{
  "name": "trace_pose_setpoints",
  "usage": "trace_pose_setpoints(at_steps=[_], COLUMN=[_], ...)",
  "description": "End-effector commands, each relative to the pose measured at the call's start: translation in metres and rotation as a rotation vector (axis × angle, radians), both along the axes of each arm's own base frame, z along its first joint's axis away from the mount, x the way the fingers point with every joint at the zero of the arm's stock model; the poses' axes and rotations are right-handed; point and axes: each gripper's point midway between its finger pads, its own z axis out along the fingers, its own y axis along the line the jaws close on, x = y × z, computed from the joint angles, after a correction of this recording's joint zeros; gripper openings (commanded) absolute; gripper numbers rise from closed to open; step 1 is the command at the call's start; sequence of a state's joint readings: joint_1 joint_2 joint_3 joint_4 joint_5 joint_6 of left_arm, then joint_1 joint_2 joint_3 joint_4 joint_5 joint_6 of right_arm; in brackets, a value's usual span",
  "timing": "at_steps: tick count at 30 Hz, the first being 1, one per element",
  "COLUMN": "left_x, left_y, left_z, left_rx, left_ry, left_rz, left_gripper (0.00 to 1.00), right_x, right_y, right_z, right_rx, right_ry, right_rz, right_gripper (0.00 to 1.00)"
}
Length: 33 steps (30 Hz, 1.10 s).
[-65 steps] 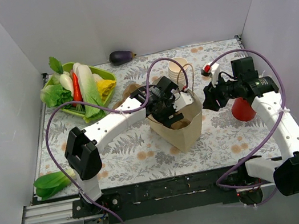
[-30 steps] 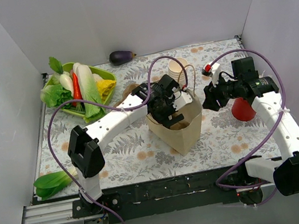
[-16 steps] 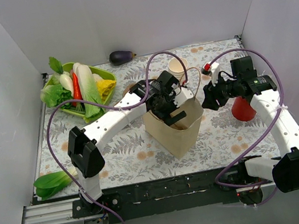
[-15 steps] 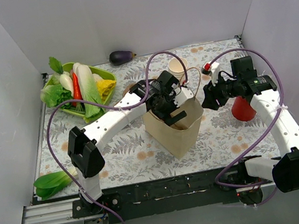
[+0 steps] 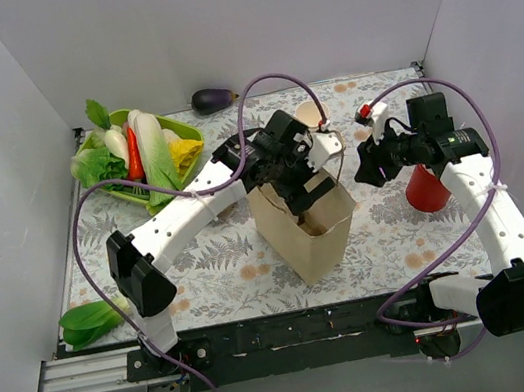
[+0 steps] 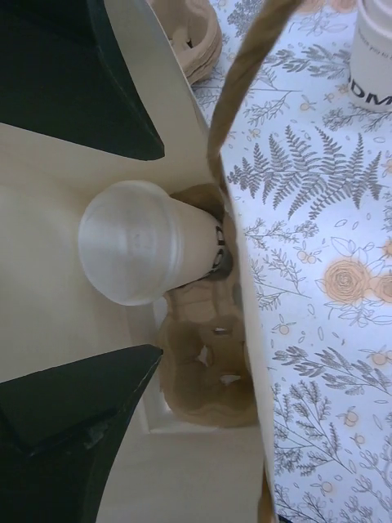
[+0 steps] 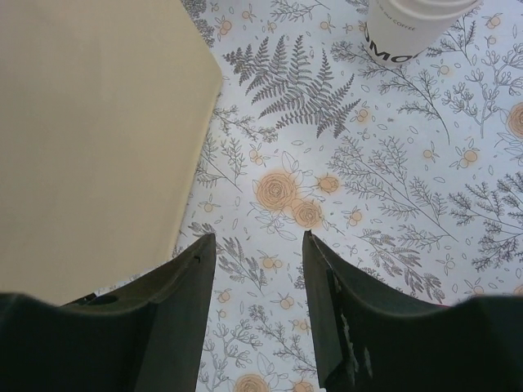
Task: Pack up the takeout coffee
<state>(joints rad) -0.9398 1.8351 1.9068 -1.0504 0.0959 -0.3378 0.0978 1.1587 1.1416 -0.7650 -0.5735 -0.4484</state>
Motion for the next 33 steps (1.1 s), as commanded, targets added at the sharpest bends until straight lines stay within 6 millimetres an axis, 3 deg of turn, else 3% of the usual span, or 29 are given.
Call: trace_pose_setpoints(at_steps=[1, 7, 17, 20, 28, 33], left_x=[-0.001, -0.005, -0.007, -0.006, -0.005, 0.003], left_y=[-0.008, -0.011, -0.014, -0.017, -0.02, -0.018], left_z=[0.07, 0.085, 0.09, 0.107, 0.175, 0.198], left_rx=[-0.196, -0.252, -0.282, -0.32, -0.486, -0.526], left_ry=[-0.109, -0.121, -0.115, -0.137, -0.239, -0.305], left_rz=[-0.01, -0.034, -0.038, -0.041, -0.051, -0.031], left_gripper=[0.98, 0.98, 0.98, 0.98, 0.98, 0.98], right_x=[0.005, 0.006, 0.006, 0.006, 0.008, 0.014], right_y=[-0.002, -0.002, -0.005, -0.007, -0.013, -0.021], right_z=[0.015, 0.015, 0.015, 0.018, 0.043, 0.047], right_rx=[0.0, 0.008, -0.003, -0.006, -0.007, -0.038], right_ry=[-0.029, -0.027, -0.025, -0.03, -0.072, -0.08], right_rz=[-0.012, -0.02, -0.026, -0.036, -0.062, -0.103], right_gripper=[0.55, 0.55, 0.55, 0.55, 0.56, 0.55])
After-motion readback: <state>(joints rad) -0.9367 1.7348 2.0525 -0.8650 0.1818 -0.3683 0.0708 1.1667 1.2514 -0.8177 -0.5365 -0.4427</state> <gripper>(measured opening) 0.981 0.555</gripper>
